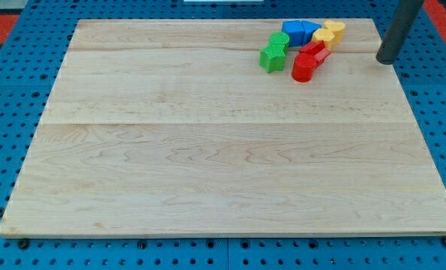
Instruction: Slide the red blocks into the green blocks
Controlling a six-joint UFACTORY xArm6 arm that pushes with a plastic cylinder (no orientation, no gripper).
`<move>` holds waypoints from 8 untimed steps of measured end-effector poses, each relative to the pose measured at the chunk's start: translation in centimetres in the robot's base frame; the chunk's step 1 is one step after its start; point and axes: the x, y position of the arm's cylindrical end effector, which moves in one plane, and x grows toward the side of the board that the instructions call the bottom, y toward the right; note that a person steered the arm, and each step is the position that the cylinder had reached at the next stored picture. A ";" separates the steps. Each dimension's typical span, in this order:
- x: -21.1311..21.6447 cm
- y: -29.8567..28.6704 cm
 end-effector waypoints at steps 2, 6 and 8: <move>-1.0 -2.1; -0.2 -13.9; 7.2 -15.7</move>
